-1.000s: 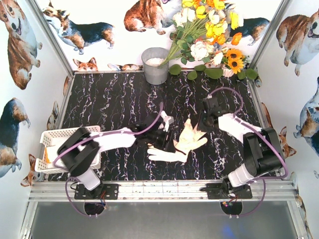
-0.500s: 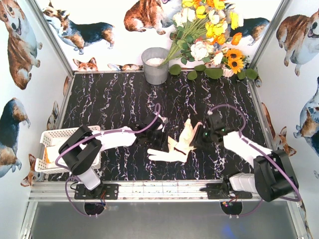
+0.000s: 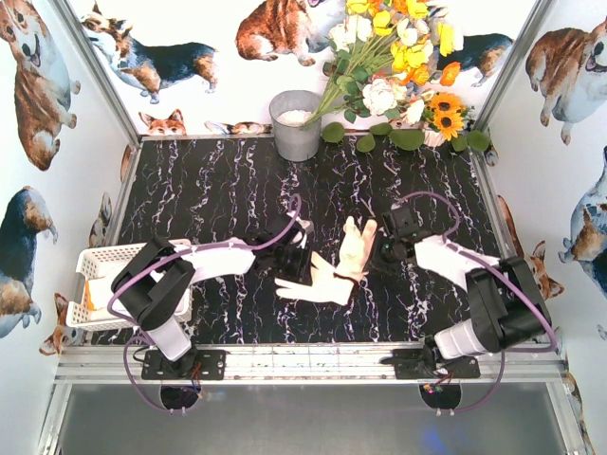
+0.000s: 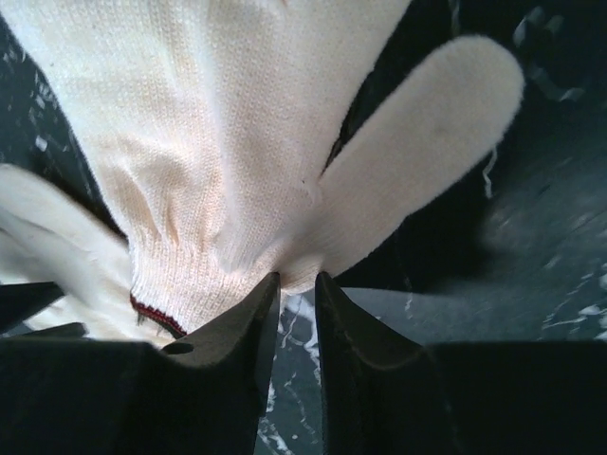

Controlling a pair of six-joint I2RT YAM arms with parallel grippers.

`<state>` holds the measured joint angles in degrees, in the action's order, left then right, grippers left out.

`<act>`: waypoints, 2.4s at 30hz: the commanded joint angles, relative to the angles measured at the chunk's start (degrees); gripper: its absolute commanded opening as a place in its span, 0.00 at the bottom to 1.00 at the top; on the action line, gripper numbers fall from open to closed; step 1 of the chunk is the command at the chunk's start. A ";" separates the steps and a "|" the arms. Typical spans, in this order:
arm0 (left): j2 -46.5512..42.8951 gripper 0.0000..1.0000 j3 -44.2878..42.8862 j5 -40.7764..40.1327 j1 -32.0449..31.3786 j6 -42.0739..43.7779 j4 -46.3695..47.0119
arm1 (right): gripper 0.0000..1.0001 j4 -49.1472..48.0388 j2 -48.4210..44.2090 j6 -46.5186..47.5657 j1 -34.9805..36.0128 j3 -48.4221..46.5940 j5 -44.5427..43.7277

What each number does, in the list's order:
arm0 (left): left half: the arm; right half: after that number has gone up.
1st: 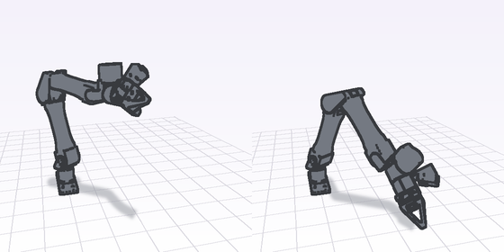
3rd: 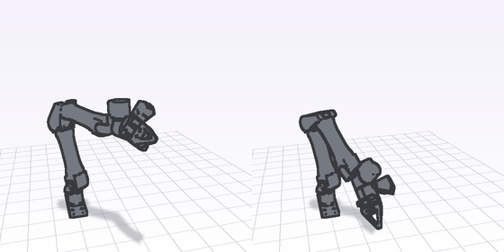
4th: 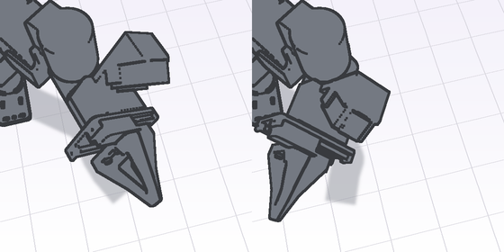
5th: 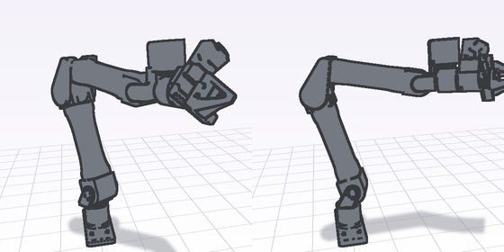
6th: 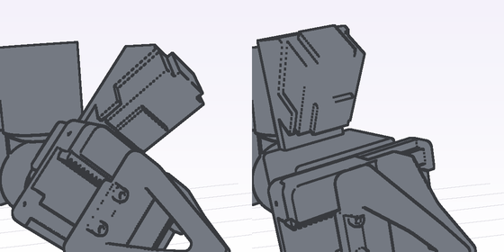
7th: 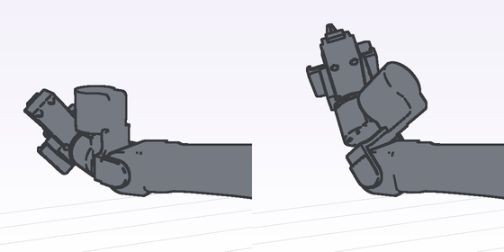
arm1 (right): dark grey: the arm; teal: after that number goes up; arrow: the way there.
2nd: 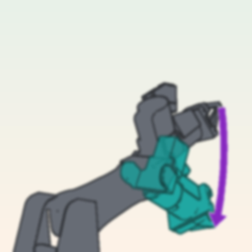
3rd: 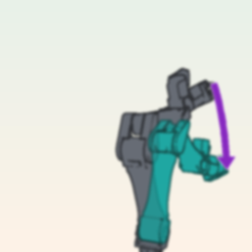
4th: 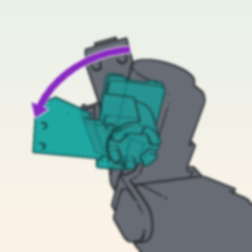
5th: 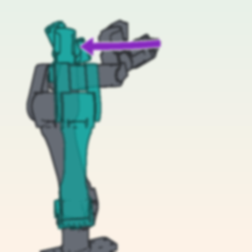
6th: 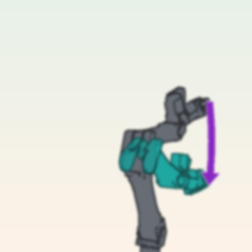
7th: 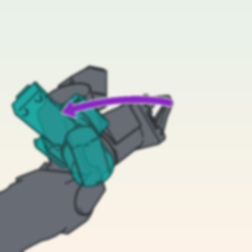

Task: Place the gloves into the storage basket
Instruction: Adjust the glove at the center of the board.

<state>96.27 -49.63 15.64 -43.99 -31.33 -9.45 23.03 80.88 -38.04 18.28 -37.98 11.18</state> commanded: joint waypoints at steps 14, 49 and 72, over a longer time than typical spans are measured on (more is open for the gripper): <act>1.51 0.45 -15.38 -9.04 7.53 13.84 -12.24 | 0.33 11.43 7.22 13.30 -5.61 -22.49 3.41; 2.30 0.58 -2.25 -9.37 10.46 -4.37 3.30 | 0.32 -1.23 22.08 7.74 12.03 -20.38 12.68; 7.99 0.61 -8.53 -1.53 10.33 5.25 3.49 | 0.29 -14.99 8.44 -10.26 18.72 -3.94 -2.14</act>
<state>106.00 -59.55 14.44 -33.85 -28.49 -0.25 6.48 93.76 -49.56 37.04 -43.79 16.51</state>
